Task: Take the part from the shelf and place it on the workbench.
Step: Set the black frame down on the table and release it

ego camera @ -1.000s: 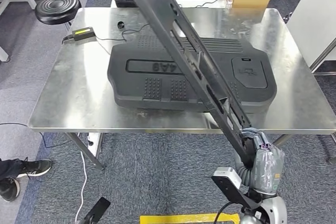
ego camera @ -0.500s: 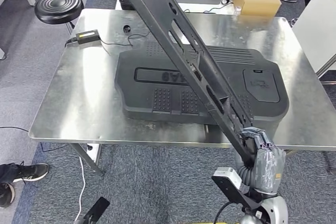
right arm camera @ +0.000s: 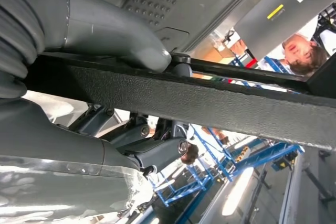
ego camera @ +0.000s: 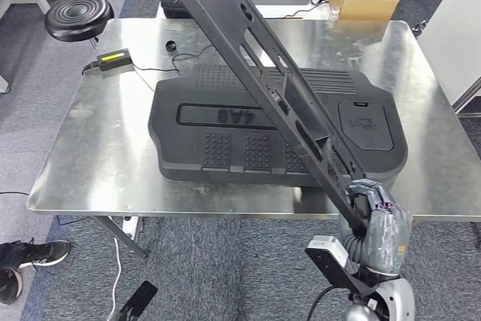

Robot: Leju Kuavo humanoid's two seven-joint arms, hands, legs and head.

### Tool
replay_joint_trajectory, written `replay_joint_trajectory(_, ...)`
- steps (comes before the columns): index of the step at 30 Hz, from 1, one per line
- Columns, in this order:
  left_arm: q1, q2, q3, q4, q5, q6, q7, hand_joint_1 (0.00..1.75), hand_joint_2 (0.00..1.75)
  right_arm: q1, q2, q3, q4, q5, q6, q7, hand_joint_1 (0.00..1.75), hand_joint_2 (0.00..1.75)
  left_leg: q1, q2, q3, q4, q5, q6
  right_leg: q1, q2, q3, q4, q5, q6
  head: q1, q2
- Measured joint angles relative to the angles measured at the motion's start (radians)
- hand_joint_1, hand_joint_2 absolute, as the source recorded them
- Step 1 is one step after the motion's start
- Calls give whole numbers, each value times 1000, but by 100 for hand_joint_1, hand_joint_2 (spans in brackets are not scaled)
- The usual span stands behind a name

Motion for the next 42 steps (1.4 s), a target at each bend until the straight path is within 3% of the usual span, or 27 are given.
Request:
replay_joint_trajectory(5, -1, 0, -2, 0, -1, 0, -2, 0, 175, -12, -5, 5, 0, 1, 0, 4, 175, 175, 2, 0, 0, -1, 0, -8, 1, 0, 1, 1, -1, -2, 0, 0)
replay_joint_trajectory(16, -2, 0, -10, 0, -3, 2, -2, 0, 175, -30, -16, 14, 5, 3, 0, 13, 175, 175, -3, 0, 1, -1, 0, -8, -2, -1, 3, 0, -1, -1, 1, 0)
replay_joint_trajectory(20, -6, 0, -11, 0, -6, 4, 15, 0, 0, -50, -20, 16, 11, 81, 0, 39, 175, 175, -3, 0, 1, -1, 0, -8, -2, -1, 3, -1, -1, -1, 1, 0)
replay_joint_trajectory(28, -17, -1, -30, 0, -32, -1, 53, 0, 0, -146, -39, 33, 59, 318, 1, 152, 175, 175, -3, 0, 1, -1, 0, -8, -2, -2, 3, 0, 0, -2, 0, 0)
replay_joint_trajectory(33, -37, -6, -57, 0, -52, -16, 75, 0, 0, -342, -104, 65, 184, 526, 31, 347, 175, 175, -3, 3, 3, -1, 1, -8, -2, 2, 5, 0, 2, -2, 1, 0)
replay_joint_trajectory(42, -56, -12, -96, 0, -64, -32, 95, 0, 0, -647, -228, 202, 462, 552, 150, 602, 175, 175, -4, 3, 5, 0, 1, -8, -2, 1, 6, 0, 3, -1, 1, 0)
